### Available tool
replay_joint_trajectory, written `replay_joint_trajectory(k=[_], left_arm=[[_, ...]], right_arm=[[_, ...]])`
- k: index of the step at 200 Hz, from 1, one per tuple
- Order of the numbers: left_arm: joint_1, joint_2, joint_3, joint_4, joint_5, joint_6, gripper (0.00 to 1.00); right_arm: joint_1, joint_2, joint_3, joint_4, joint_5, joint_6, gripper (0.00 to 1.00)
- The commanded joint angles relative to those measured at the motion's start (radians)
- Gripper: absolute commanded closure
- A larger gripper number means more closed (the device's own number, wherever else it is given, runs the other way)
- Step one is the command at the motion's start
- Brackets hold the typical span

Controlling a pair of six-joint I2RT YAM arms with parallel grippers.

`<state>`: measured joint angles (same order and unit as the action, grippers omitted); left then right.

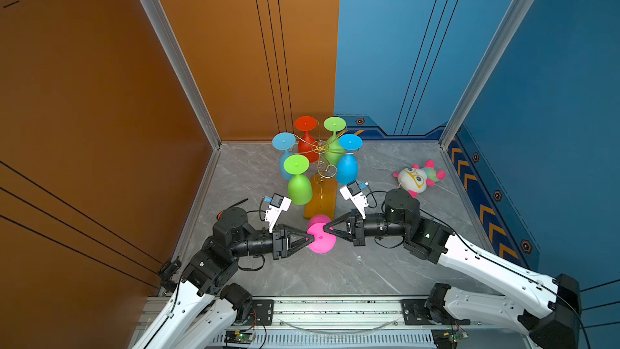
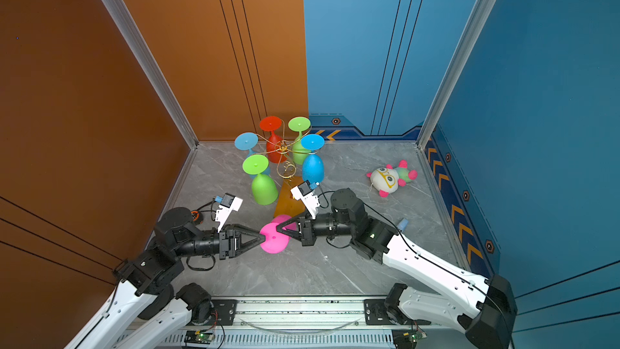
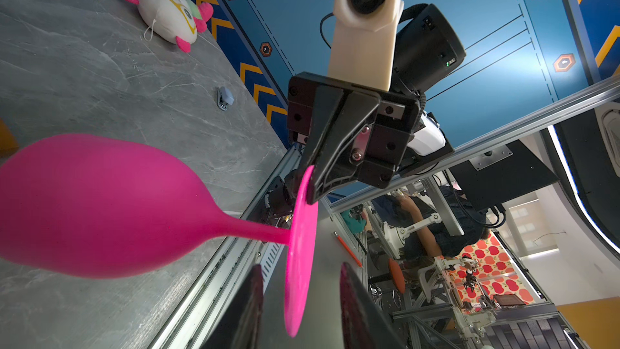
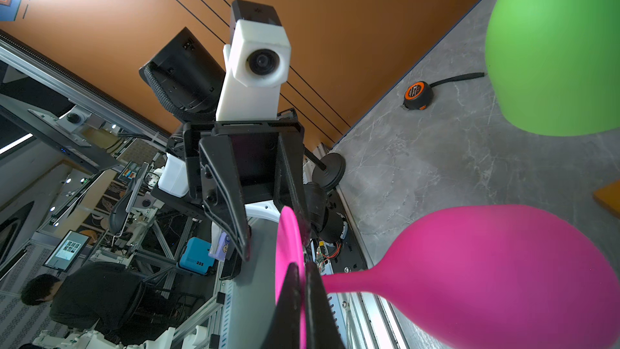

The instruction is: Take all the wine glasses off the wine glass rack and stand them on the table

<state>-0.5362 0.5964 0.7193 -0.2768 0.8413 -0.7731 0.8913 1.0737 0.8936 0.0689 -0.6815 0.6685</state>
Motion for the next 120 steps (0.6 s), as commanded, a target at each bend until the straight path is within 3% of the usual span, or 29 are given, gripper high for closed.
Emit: replay_joint_trajectory(k=[1,38,101,120], left_arm=[[-0.02,0.013,-0.007,0.044,-0.013,0.006,0.67],[-0.043,0.031,-0.005,0.051,-0.018,0.014,0.73],[-0.057,0.035,-0.011,0.066,-0.021,0.014,0.99],[-0.058,0.035,-0.016,0.074,-0.021,0.013,1.0]], right_arm=[[0.008,0.003,0.027,0.049,-0.02,-0.017,1.0],[0.007,0.002,0.025,0.051,-0.02,-0.018,1.0],[0.005,-0.008,0.024,0.038,-0.014,-0.023,1.0],[0.006,-0.009,0.023,0.033,-0.014,-0.024,0.99]])
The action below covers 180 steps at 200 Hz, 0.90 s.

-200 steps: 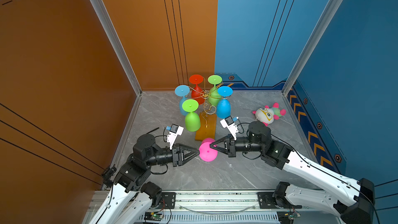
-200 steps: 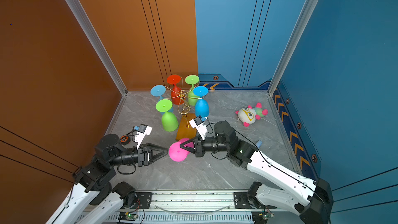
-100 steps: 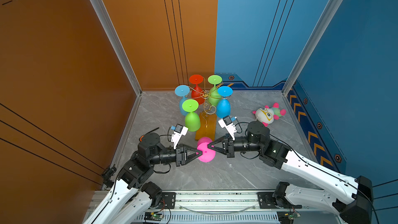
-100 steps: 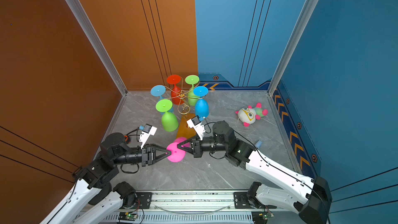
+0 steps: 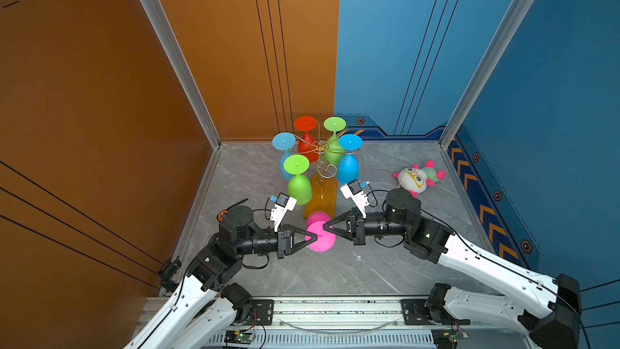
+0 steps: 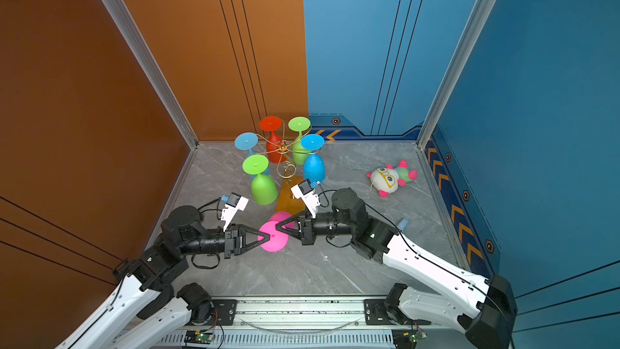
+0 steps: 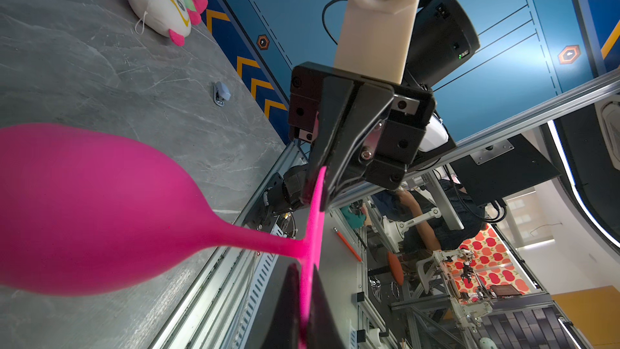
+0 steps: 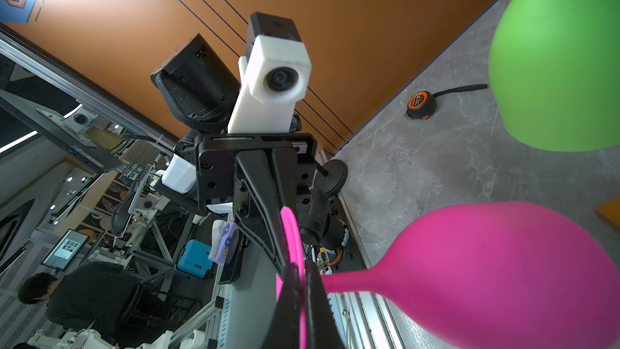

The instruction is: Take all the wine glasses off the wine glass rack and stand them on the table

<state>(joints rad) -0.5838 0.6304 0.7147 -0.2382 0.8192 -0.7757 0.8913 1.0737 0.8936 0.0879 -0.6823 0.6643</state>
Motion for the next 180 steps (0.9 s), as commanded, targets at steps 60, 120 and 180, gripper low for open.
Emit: replay_joint_trajectory(k=[60,120,180], left_arm=[[-0.027,0.0,-0.015,0.041,0.005,0.027,1.0],[-0.085,0.01,-0.01,0.026,-0.044,0.12,1.0],[-0.27,0.031,0.029,-0.085,-0.349,0.389,1.0]], right_arm=[[-0.002,-0.049,0.031,-0.076,0.014,-0.049,0.68],[-0.083,-0.188,0.038,-0.271,0.172,-0.046,0.29],[-0.38,-0.214,0.013,-0.48,0.147,0.035,0.24]])
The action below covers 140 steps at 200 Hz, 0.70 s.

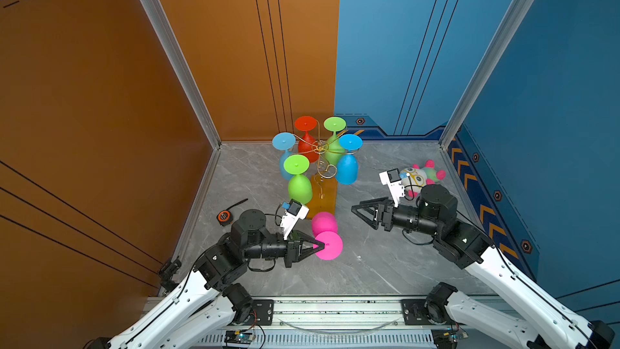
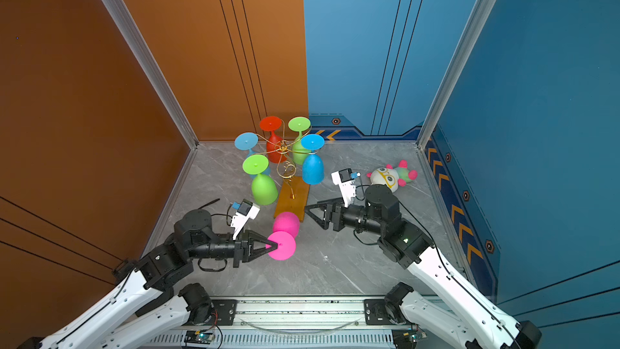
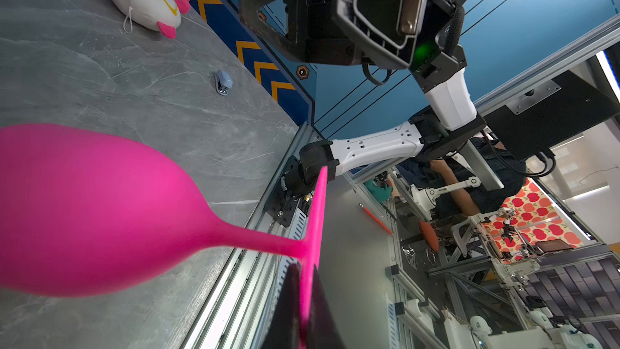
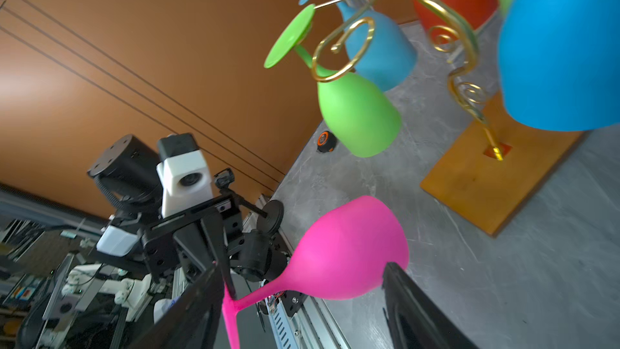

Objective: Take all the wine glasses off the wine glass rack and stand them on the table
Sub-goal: 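Open the right gripper and pull it back while the left gripper holds the glass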

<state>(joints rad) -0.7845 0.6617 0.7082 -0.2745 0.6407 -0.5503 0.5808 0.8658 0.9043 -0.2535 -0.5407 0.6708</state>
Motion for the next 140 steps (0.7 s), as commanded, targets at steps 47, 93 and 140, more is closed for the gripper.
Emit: replay_joint_trajectory(k=[47,93,140], left_arm=[[-0.269,0.053,0.066,-0.076,-0.315,0.379,1.0],[-0.473,0.118,0.122,-0.139,-0.582,0.644,1.0],[-0.645,0.143,0.111,-0.152,-0.929,0.918,1.0]], right_arm=[[-0.146,0.04,0.037,-0.22,-0.008,0.017,0.26],[-0.157,0.084,0.104,-0.309,-0.009,-0.021,0.26],[-0.158,0.12,0.167,-0.382,-0.04,-0.061,0.26]])
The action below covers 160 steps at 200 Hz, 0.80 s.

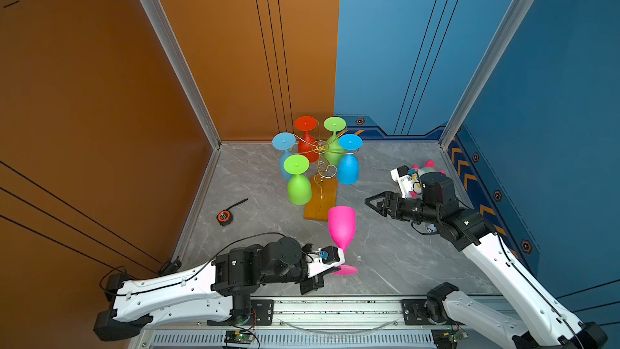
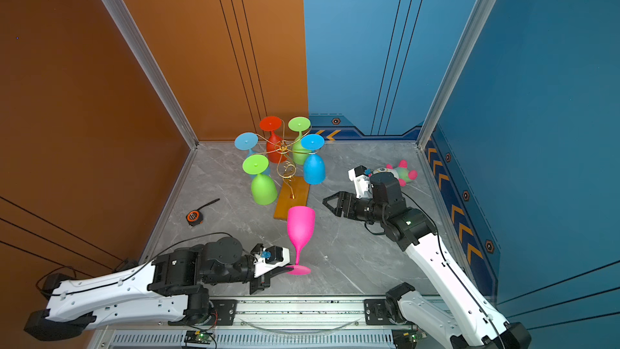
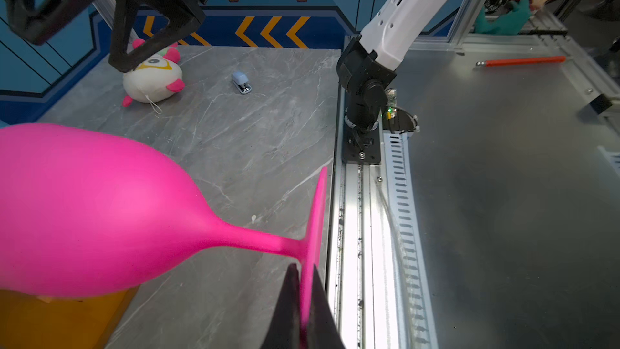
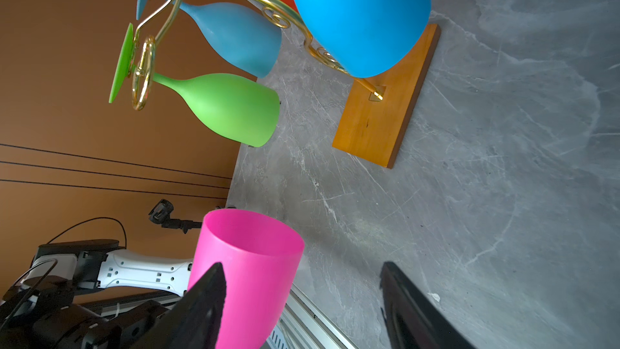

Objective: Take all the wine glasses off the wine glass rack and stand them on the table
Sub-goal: 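Open the right gripper and pull it back while the left gripper holds the glass, then grasp the magenta glass's bowl with the right gripper while the left holds the foot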

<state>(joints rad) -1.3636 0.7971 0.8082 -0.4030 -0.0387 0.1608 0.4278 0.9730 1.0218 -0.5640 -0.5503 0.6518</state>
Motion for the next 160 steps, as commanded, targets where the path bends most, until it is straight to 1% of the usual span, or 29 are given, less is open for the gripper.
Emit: replay_joint_trajectory(k=[1,18,30,78,80,86,123,143,160], left_arm=[[-0.069,0.009,0.01,-0.024,-0.26,0.212,1.0],[-0.126,0.028,0.003,-0.023,-0.388,0.294,1.0],[-0.149,0.041,-0.001,-0.019,-0.468,0.332,1.0],[-0.221,0.049,-0.052,-0.007,-0.677,0.517,1.0],[-0.224,0.049,-0.054,-0.007,-0.706,0.525,1.0],[-0.23,0.049,-0.064,-0.007,-0.736,0.549,1.0],[-0.253,0.059,-0.139,-0.003,-0.87,0.718,1.0],[-0.254,0.056,-0.166,0.019,-0.903,0.784,1.0],[-0.254,0.052,-0.179,0.023,-0.925,0.818,1.0]], right_arm=[[-0.006,0.014,0.051,-0.073,-0.03,-0.042,0.26],[-0.005,0.036,0.089,-0.096,-0.043,-0.056,0.26],[-0.004,0.053,0.111,-0.109,-0.055,-0.064,0.26],[0.0,0.091,0.172,-0.114,-0.109,-0.08,0.28],[0.0,0.092,0.173,-0.115,-0.112,-0.08,0.28],[0.002,0.094,0.179,-0.117,-0.12,-0.08,0.28],[0.024,0.107,0.211,-0.131,-0.161,-0.093,0.3],[0.044,0.12,0.228,-0.14,-0.169,-0.103,0.31],[0.068,0.138,0.248,-0.153,-0.173,-0.113,0.31]])
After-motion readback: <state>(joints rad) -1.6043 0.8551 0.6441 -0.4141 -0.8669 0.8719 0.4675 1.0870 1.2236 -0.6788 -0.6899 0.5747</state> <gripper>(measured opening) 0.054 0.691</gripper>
